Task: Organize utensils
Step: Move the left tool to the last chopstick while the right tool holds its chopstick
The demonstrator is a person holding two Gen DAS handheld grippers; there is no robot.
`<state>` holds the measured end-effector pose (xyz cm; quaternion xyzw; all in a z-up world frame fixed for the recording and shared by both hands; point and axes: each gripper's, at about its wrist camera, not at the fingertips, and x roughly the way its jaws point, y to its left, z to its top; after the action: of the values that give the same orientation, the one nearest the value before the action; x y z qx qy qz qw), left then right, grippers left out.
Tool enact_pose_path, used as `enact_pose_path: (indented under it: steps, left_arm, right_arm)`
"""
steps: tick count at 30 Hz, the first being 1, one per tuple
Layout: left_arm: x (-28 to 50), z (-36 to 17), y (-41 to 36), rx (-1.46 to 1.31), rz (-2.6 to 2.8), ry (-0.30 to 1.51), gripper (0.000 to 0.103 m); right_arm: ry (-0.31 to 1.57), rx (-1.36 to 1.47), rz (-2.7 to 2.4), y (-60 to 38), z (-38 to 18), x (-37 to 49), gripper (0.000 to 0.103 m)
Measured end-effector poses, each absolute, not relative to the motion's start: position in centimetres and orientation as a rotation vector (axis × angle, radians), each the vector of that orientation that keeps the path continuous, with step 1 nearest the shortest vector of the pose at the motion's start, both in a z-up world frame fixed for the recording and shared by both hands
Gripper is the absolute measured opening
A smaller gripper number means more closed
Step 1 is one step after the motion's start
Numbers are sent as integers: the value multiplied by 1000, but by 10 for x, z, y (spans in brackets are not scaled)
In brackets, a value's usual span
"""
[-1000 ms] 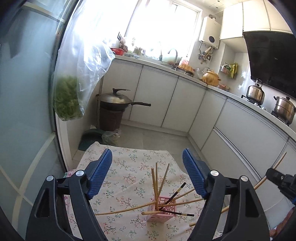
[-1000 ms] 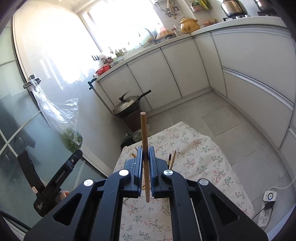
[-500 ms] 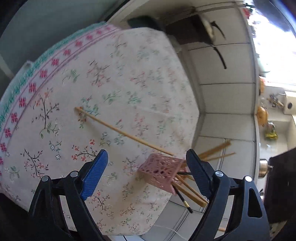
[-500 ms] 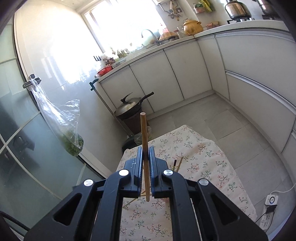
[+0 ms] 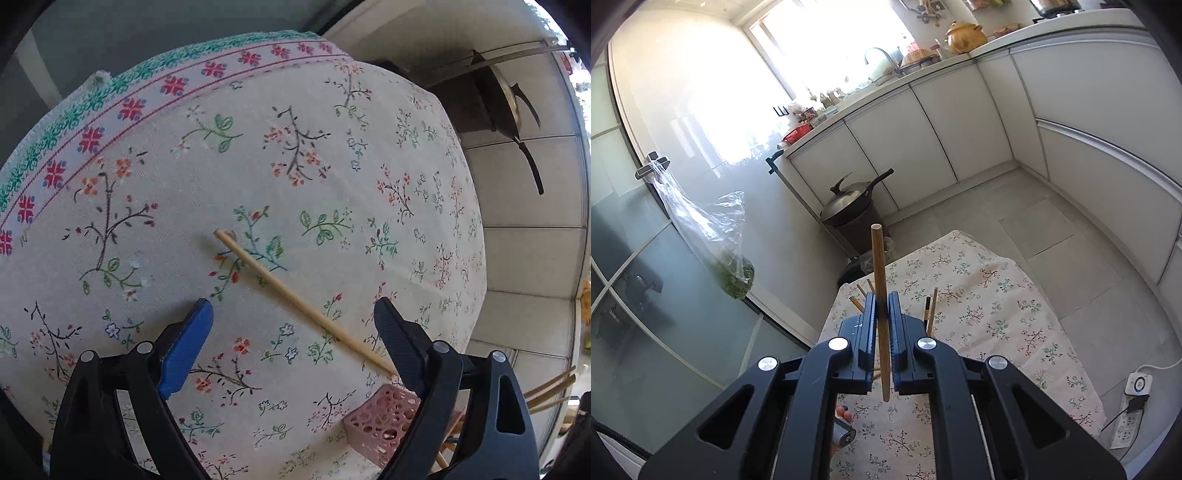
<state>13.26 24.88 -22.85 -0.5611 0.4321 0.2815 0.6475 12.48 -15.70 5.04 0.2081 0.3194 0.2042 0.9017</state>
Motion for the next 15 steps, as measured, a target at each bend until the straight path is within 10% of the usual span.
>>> enact_pose_path:
  steps: [8, 15]
  left_arm:
    - [180, -221, 243, -1022, 887, 1067, 85]
    - [187, -210, 264, -845, 904, 1049, 24]
  right_arm:
    - [689, 447, 369, -181, 35, 139, 7]
    - [722, 505, 344, -203, 13, 157, 7]
